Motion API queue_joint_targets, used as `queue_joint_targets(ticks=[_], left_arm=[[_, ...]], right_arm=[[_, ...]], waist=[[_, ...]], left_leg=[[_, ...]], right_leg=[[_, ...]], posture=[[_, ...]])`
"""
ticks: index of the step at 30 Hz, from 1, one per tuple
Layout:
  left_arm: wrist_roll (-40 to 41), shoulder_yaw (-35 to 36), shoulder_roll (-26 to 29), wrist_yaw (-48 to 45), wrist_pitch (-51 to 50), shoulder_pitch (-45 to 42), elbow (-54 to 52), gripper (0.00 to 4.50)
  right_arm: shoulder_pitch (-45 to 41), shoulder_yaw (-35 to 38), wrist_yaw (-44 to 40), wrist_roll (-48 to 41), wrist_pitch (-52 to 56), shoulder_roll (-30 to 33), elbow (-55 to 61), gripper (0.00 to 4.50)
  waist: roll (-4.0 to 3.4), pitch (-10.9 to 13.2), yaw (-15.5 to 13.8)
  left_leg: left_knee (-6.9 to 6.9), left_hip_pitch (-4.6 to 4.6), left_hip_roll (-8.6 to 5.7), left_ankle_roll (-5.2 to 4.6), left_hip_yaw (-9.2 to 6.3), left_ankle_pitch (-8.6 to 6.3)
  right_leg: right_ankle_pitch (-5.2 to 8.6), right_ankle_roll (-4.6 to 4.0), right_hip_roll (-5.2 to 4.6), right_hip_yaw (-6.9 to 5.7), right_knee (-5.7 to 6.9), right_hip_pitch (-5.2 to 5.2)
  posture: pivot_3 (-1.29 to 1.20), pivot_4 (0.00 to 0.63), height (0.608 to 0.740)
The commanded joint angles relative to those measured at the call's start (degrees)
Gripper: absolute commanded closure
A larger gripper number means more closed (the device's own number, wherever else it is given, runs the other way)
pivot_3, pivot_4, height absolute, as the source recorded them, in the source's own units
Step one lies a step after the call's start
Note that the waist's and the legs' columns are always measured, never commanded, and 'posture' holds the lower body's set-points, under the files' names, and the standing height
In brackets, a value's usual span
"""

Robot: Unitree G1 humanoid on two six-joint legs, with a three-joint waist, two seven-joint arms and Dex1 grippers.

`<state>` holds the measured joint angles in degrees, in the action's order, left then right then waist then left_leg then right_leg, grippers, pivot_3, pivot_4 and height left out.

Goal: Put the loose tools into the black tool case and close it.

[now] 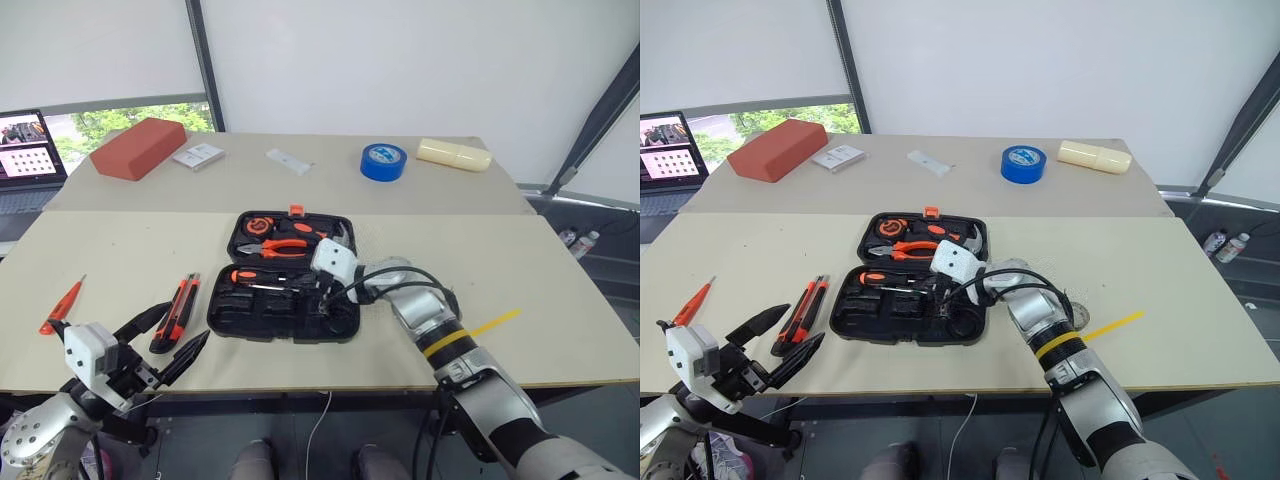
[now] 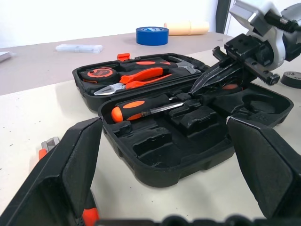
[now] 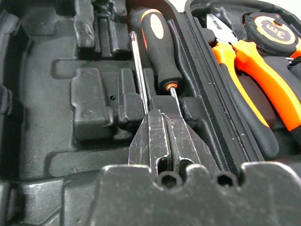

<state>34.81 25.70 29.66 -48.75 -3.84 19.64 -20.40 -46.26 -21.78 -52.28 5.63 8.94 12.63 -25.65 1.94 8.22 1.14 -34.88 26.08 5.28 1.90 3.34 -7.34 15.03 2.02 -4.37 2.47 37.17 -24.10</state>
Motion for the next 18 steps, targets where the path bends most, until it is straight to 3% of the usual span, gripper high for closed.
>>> queue_joint_targets(ticks=[1, 8, 10, 11, 16, 18], left_arm=[[0.1, 0.4, 0.3, 0.3, 0.3, 0.5, -1.3, 0.0], [0.2, 1.3, 0.0, 1.1, 0.2, 1.9, -1.3, 0.0], [1.9, 4.1, -1.0, 1.7, 0.2, 4.1, -0.6, 0.0], [2.6, 5.5, -1.5, 2.0, 0.3, 5.2, -0.1, 0.0], [3.4, 14.8, -5.2, 3.6, 3.3, 12.2, 4.8, 0.0], [4.3, 18.4, -6.7, 4.2, 4.2, 14.7, 7.2, 0.0]], right_arm=[[1.8, -3.2, -1.5, 2.8, -1.3, 1.4, -2.0, 4.48], [2.3, -1.6, -0.8, 1.4, -6.9, 0.1, -2.1, 4.48], [1.2, 6.0, 3.9, -4.1, -13.7, -2.2, -2.0, 4.48], [1.2, 9.1, 2.7, -8.2, -12.1, -2.8, -0.8, 4.48], [5.4, 15.4, -7.7, -18.4, -16.4, 2.4, 4.1, 3.09], [7.8, 17.7, -10.2, -21.5, -16.7, 4.5, 6.0, 2.3]], waist=[[0.03, 0.0, -0.1], [0.14, -0.2, -0.1], [0.16, -0.2, 0.0], [0.15, -0.2, 0.2], [0.1, -0.1, 0.2], [0.14, -0.1, 0.0]], left_leg=[[0.0, -0.07, 0.0, 0.02, 0.0, -0.01], [0.02, -0.15, 0.0, 0.07, 0.0, -0.05], [0.03, -0.15, 0.0, 0.07, 0.01, -0.05], [0.06, -0.13, 0.01, 0.07, 0.01, -0.05], [0.05, 0.12, 0.03, -0.16, 0.01, 0.1], [0.04, 0.1, 0.03, -0.1, 0.01, 0.05]], right_leg=[[0.01, -0.01, -0.01, -0.01, -0.01, 0.0], [0.15, -0.26, -0.02, 0.0, -0.03, 0.06], [0.15, -0.25, -0.02, 0.0, -0.02, 0.05], [0.12, -0.21, 0.0, 0.0, -0.02, 0.06], [0.01, -0.01, 0.0, 0.01, -0.06, 0.02], [0.07, 0.02, -0.02, -0.01, -0.12, 0.03]], posture=[[0.0, 0.15, 0.74], [0.0, 0.15, 0.74], [0.0, 0.15, 0.74], [0.0, 0.15, 0.74], [0.0, 0.15, 0.74], [0.0, 0.15, 0.74]])
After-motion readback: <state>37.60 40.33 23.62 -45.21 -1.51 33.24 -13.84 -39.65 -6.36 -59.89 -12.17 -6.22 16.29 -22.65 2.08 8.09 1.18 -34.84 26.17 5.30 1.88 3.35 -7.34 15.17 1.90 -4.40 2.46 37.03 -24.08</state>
